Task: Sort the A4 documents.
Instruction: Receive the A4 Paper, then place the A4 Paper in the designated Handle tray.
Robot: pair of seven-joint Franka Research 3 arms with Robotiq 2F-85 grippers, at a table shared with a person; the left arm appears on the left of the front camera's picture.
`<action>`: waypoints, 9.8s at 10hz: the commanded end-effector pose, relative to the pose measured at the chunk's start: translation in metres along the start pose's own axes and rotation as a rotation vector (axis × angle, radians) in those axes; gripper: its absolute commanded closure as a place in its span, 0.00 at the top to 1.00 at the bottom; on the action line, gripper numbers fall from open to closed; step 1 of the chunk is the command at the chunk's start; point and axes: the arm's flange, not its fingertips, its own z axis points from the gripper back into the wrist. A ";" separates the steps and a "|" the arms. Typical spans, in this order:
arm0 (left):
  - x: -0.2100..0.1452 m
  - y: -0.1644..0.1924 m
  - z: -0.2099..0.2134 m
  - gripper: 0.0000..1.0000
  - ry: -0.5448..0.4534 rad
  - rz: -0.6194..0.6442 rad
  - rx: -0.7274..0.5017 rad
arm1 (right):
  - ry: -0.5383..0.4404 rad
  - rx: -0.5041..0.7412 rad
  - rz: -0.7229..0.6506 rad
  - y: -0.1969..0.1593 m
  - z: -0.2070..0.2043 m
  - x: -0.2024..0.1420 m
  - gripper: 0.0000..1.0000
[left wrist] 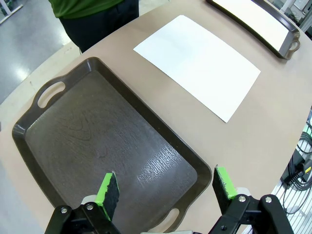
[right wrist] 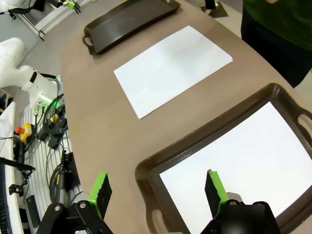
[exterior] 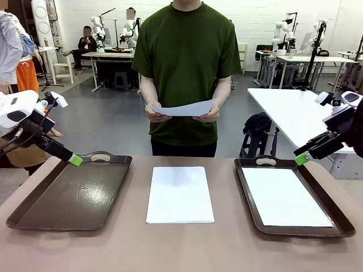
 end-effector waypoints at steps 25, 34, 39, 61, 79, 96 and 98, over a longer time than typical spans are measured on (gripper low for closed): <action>-0.003 0.003 -0.001 1.00 -0.016 -0.012 -0.005 | 0.002 0.001 0.007 0.000 -0.002 -0.002 1.00; 0.052 0.055 -0.083 1.00 -0.134 0.496 -0.423 | 0.002 0.001 0.007 0.000 -0.002 -0.002 1.00; 0.101 0.070 -0.141 1.00 -0.171 0.685 -0.566 | 0.002 0.001 0.007 0.000 -0.002 -0.002 1.00; 0.174 0.058 -0.230 0.80 -0.181 0.986 -0.834 | 0.002 0.001 0.007 0.000 -0.002 -0.002 1.00; 0.172 0.063 -0.224 0.00 -0.184 0.978 -0.833 | 0.002 0.001 0.007 0.000 -0.002 -0.002 1.00; 0.117 0.101 -0.115 0.01 -0.087 0.854 -0.618 | 0.002 0.001 0.007 0.000 -0.002 -0.002 1.00; 0.099 0.105 -0.086 0.01 0.010 0.817 -0.600 | 0.002 0.001 0.007 0.000 -0.002 -0.002 1.00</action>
